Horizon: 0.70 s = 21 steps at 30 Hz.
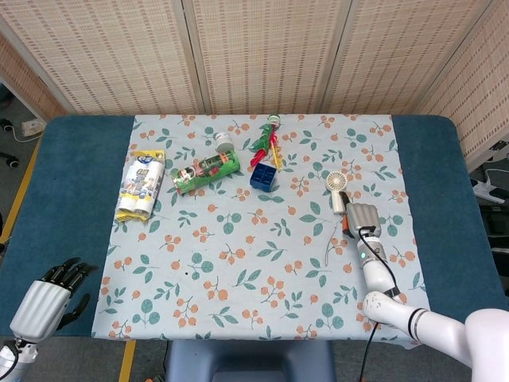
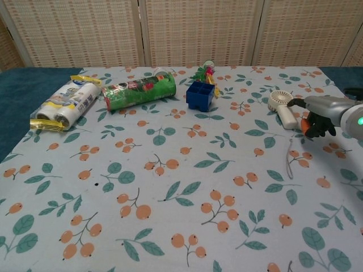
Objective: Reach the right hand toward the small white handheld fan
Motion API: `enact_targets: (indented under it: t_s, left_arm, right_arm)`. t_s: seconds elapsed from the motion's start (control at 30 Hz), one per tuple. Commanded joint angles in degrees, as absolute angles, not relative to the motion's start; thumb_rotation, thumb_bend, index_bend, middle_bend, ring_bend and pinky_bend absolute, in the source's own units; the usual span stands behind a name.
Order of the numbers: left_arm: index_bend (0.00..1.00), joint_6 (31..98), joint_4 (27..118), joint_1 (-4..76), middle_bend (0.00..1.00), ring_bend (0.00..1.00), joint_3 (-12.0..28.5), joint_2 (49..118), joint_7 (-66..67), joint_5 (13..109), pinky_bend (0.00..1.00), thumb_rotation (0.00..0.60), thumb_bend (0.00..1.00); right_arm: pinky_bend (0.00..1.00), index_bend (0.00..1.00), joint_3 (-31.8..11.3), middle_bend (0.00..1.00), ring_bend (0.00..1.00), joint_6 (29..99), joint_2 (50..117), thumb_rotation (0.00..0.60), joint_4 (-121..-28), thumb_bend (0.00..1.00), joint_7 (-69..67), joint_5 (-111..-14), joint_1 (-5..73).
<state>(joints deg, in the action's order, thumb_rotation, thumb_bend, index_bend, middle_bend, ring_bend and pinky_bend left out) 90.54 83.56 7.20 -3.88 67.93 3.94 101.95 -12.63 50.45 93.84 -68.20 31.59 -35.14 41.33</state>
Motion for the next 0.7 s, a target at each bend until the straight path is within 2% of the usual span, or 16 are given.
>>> enact_targets:
  t_s: [0.03,0.7]
  left_arm:
    - [0.23,90.51,83.58,7.22,0.27,0.18,-3.88,67.92,3.90,101.93,0.36,0.600,0.42]
    - [0.23,90.66,83.60,7.14,0.27,0.18,-3.92,67.86,3.81,102.07,0.36,0.600,0.42]
  right_arm:
    - [0.69,0.06,-12.54,0.78,0.66,50.64,93.94,0.600,-68.11,0.73,31.45,-35.44,41.36]
    - [0.69,0.06,-11.94,0.78,0.66,50.93,94.91,0.600,-67.01,0.73,30.61,-36.96,41.22]
